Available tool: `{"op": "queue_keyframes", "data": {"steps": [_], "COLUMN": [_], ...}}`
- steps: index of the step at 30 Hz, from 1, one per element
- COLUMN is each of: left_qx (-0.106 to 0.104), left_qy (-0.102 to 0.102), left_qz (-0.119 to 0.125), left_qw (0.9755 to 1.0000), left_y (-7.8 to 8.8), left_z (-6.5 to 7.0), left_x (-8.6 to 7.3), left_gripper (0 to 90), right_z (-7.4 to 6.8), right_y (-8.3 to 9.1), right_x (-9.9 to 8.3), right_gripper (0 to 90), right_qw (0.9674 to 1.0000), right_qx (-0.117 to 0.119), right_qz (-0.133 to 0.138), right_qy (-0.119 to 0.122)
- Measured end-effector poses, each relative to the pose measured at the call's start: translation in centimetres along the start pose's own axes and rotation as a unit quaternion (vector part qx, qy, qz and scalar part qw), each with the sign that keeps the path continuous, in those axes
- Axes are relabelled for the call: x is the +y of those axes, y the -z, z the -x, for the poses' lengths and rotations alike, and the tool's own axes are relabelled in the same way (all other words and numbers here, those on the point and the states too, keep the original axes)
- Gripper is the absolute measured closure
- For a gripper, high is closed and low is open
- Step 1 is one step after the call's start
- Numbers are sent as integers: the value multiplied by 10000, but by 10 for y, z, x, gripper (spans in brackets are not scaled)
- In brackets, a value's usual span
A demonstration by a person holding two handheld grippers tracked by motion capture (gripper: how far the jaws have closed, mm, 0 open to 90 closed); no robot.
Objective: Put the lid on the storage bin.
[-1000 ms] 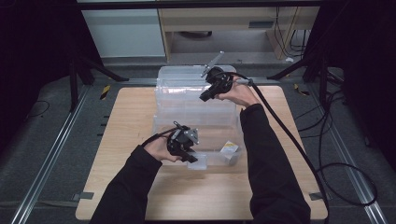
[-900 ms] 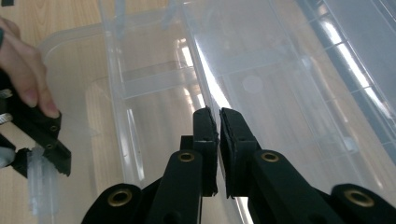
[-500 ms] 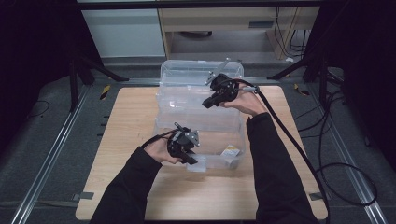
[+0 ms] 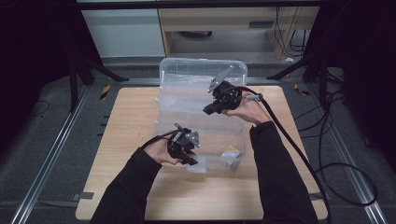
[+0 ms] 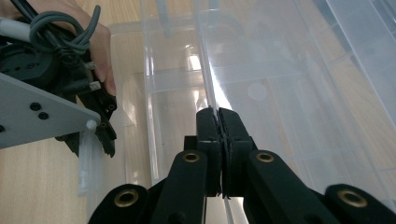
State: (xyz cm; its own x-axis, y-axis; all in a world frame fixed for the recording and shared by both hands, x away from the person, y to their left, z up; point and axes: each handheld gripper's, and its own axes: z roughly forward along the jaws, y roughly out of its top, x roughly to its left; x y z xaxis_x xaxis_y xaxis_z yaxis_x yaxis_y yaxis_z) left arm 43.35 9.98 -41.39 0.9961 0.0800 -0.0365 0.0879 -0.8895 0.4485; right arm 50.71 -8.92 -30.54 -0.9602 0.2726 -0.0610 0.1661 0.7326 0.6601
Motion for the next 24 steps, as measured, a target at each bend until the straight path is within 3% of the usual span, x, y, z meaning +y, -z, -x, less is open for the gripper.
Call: {"op": "queue_keyframes", "data": {"steps": [16,24], "left_qx": [89,141], "left_qy": [-16,-64], "left_qz": [-53,133], "left_qw": [9999,9998], "left_y": [1,1], "left_z": [3,7], "left_x": [1,-5], "left_gripper": [704,686], "right_z": [-23,-32], "right_y": [-1,0], "right_x": [-8,-13], "right_gripper": [887,886], "right_qw": [10000,9999], "right_qx": [51,0], "right_qz": [27,96], "right_qy": [33,-35]}}
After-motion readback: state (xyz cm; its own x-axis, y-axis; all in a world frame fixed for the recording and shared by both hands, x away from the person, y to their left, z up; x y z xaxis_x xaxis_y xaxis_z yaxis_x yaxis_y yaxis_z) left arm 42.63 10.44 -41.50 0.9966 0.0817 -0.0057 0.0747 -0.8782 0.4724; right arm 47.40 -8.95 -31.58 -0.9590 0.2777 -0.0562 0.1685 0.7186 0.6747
